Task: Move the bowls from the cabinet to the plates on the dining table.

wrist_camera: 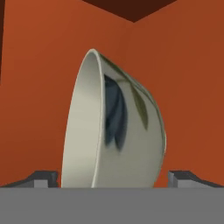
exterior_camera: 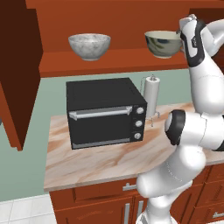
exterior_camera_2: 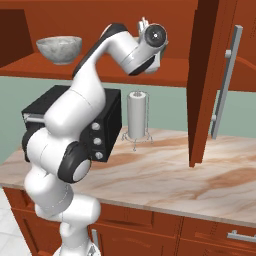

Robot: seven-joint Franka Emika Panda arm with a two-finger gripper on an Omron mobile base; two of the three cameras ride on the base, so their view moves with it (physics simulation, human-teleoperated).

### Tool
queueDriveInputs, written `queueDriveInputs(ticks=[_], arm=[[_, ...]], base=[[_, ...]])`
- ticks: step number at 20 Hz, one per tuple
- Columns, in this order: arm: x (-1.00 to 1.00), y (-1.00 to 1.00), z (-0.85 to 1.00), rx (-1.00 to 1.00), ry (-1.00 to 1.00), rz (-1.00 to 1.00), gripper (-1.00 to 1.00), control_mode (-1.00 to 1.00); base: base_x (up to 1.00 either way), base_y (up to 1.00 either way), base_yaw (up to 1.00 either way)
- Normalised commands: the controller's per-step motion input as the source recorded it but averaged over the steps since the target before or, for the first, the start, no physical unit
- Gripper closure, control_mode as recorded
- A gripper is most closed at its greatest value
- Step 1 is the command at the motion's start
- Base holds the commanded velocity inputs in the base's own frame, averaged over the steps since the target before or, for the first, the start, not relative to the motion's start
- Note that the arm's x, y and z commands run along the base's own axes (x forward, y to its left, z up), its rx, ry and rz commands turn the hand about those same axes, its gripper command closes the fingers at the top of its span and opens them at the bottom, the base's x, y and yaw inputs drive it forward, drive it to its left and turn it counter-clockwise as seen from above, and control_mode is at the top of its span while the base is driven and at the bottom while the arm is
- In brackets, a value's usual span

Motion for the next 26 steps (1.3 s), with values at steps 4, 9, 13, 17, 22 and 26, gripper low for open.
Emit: queueDriveInputs(ticks=[4,9,13,17,22,26], arm=[[0.26,0.00,-0.02,0.00,0.00,0.00,-1.00,-1.00],[0.27,0.00,-0.06,0.00,0.00,0.00,-1.00,-1.00],[0.22,0.00,-0.06,0.00,0.00,0.01,1.00,-1.00],[0.15,0.00,-0.02,-0.01,0.00,0.00,1.00,-1.00],[0.06,-0.05,0.00,-0.02,0.00,0.00,1.00,-1.00],[-0.06,-0.05,0.12,-0.02,0.00,0.02,1.00,-1.00]], base=[[0.00,0.00,0.00],[0.00,0.00,0.00],[0.00,0.00,0.00],[0.00,0.00,0.00],[0.00,0.00,0.00],[0.00,0.00,0.00]])
